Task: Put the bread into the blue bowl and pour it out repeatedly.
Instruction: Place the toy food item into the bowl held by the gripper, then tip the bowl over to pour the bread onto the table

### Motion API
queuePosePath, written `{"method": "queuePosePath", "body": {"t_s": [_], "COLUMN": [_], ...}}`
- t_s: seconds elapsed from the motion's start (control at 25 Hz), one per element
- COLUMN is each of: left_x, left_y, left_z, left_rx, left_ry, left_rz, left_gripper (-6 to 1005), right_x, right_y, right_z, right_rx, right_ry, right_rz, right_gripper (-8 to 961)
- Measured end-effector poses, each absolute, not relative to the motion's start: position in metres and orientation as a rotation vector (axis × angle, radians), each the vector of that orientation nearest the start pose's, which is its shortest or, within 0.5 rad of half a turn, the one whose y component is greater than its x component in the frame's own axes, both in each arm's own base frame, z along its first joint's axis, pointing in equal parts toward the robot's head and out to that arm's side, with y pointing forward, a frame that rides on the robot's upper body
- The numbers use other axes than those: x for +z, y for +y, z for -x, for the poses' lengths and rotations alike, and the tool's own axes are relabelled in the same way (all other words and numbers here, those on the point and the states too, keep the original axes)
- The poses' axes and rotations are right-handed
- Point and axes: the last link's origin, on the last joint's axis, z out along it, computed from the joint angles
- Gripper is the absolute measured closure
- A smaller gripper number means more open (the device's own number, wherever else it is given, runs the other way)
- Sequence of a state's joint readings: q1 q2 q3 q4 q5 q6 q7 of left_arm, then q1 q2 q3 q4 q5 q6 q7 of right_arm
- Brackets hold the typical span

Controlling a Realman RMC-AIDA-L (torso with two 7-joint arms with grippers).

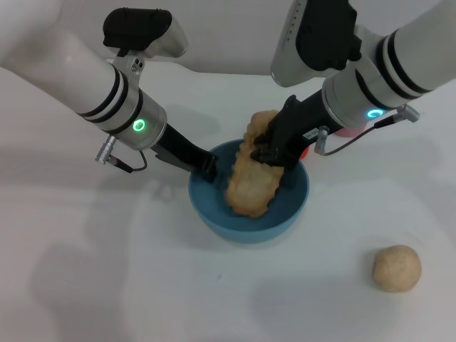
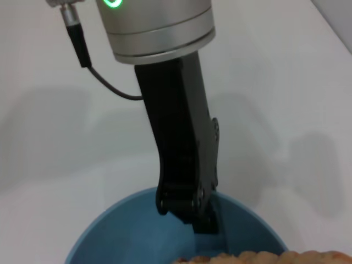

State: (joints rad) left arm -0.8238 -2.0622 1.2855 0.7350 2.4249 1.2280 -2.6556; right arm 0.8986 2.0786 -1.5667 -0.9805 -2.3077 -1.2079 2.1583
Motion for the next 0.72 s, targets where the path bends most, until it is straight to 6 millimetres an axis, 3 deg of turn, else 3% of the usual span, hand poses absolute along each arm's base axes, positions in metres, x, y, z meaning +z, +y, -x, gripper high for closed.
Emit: {"method": "queuePosePath", "body": {"t_s": [0.24, 0.44, 0.72], "left_x": [-0.054, -0.053, -0.052], "left_y": [0.395, 0.399, 0.408], "left_z": [0.204, 0.205, 0.203], "left_rx": [0.266, 0.242, 0.19], "left_ry": [-1.406, -1.382, -1.331], "left_rz": [2.465, 2.45, 2.415], "left_gripper": [1000, 1000, 999], "right_x": [-0.068, -0.048, -0.018], "right_y": [0.393, 0.398, 0.401], "right_z": [-0.089, -0.088, -0.102], "right_rx": [-0.227, -0.096, 0.127], "right_ry": [0.189, 0.249, 0.407], "right_rz": [2.885, 2.835, 2.739], "right_gripper": [751, 545, 542]}}
